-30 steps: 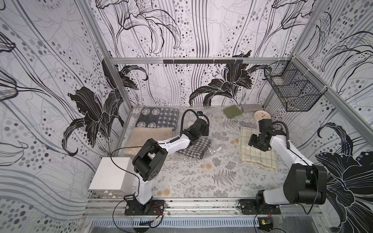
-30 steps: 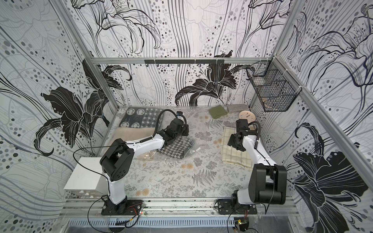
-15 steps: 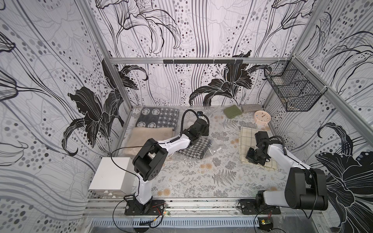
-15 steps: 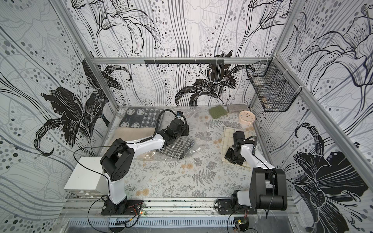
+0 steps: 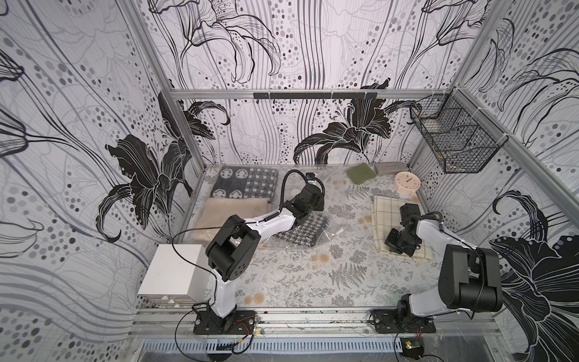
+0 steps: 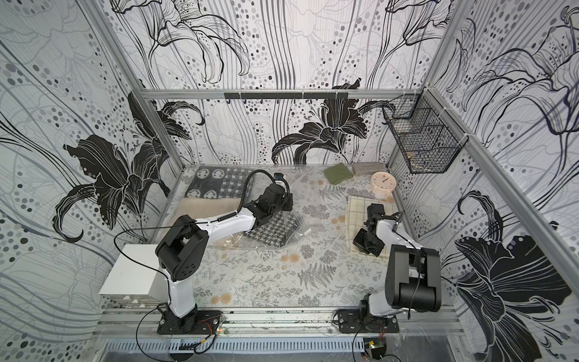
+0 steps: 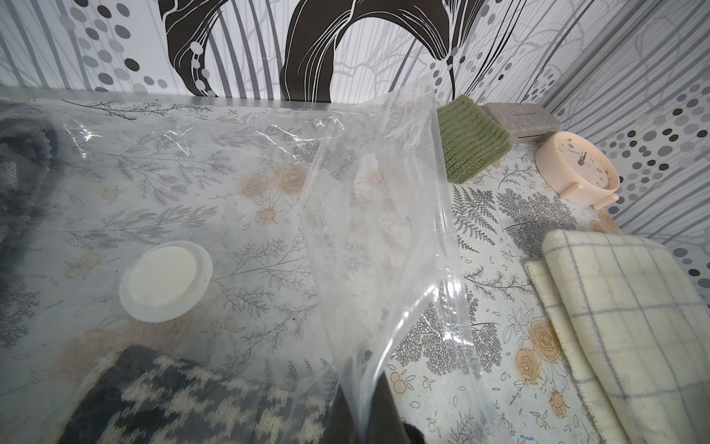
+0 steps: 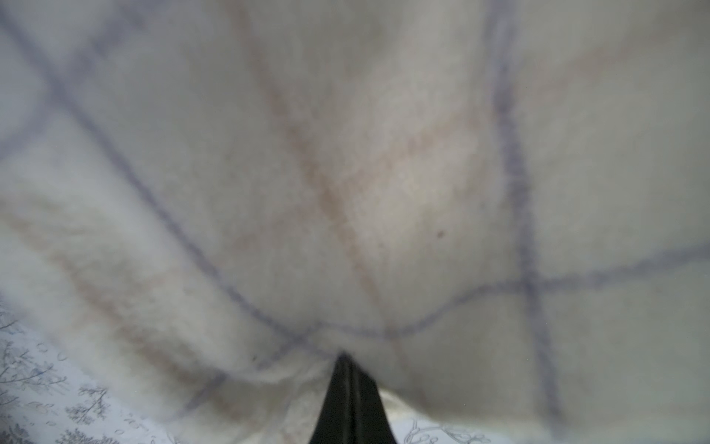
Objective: Take the scarf out of the vacuum bag
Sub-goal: Adjust the scarf at the center of the board.
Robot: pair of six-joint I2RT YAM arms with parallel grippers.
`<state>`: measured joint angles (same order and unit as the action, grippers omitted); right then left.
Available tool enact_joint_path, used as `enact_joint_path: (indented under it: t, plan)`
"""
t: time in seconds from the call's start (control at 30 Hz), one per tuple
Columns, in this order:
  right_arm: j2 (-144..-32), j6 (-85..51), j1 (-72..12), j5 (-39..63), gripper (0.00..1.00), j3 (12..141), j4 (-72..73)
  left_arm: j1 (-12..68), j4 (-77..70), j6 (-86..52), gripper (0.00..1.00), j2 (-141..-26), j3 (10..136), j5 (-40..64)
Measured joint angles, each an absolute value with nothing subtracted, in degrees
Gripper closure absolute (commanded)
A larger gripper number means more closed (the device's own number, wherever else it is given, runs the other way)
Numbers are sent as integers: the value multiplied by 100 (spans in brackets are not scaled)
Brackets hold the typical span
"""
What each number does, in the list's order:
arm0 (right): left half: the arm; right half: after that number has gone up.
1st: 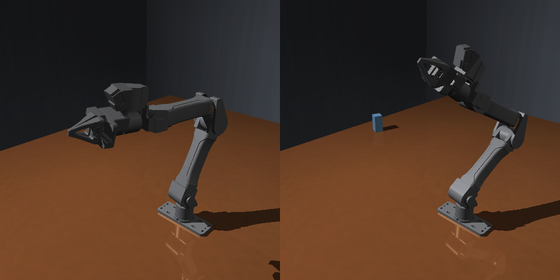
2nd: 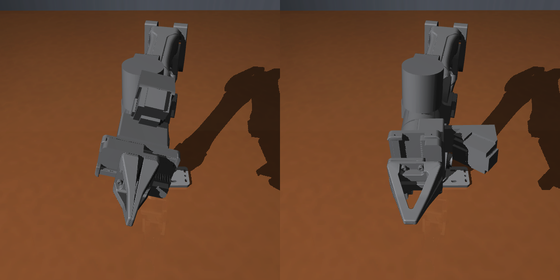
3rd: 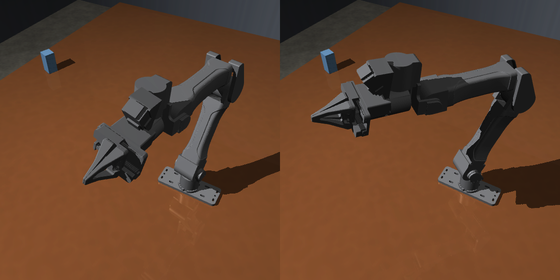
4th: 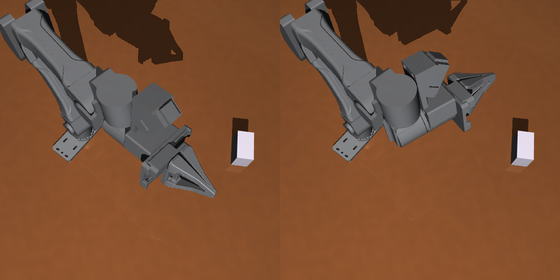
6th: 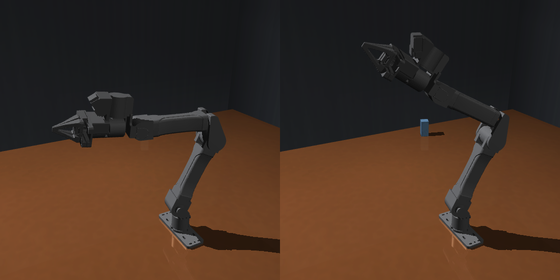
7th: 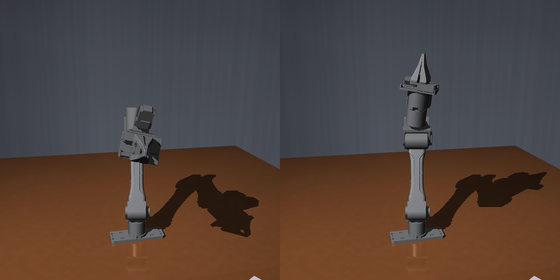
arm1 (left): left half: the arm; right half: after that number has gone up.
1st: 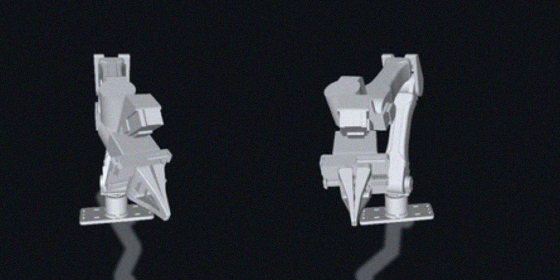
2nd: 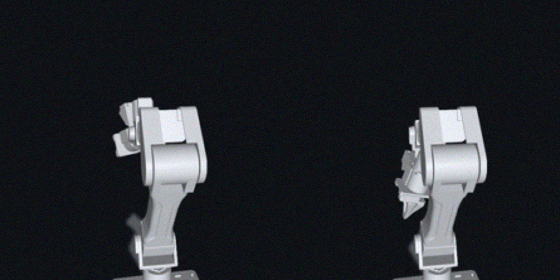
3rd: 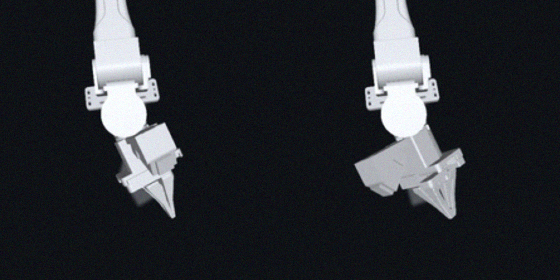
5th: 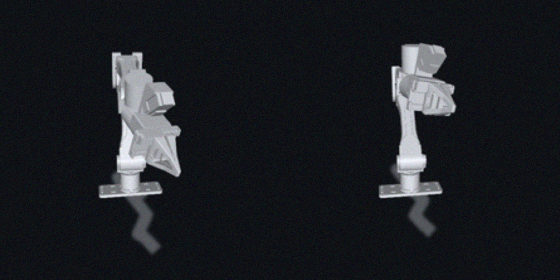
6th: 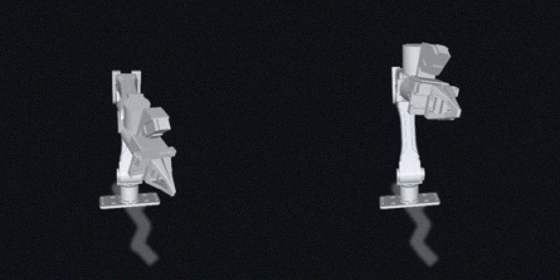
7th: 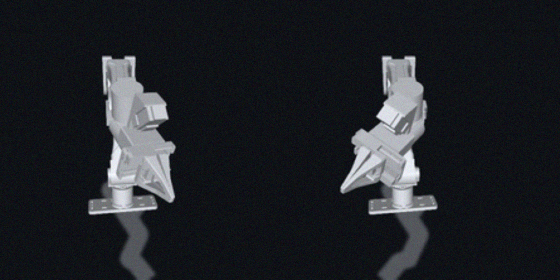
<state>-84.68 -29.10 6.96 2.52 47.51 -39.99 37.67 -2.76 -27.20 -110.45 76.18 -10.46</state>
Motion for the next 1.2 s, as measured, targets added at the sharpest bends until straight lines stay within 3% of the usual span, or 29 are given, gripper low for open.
enact_joint_path:
  t: [0.6, 0.7, 0.87, 1.2]
  plan:
    - [-8482, -2759, 910, -279, 100, 4950, -4049, 3752, -279, -2722, 100, -11045, 7618, -1046]
    - [-8412, -2757, 915, -158, 91, 4950, -4025, 3752, -279, -2722, 100, -11045, 7618, -1046]
    - [-7708, -2657, 915, 110, 64, 5050, -3986, 3752, -281, -2722, 100, -11045, 7620, -1044]
    - [-8086, -2388, 856, 705, 61, 5745, -3782, 3752, -285, -2720, 100, -11045, 7620, -1020]
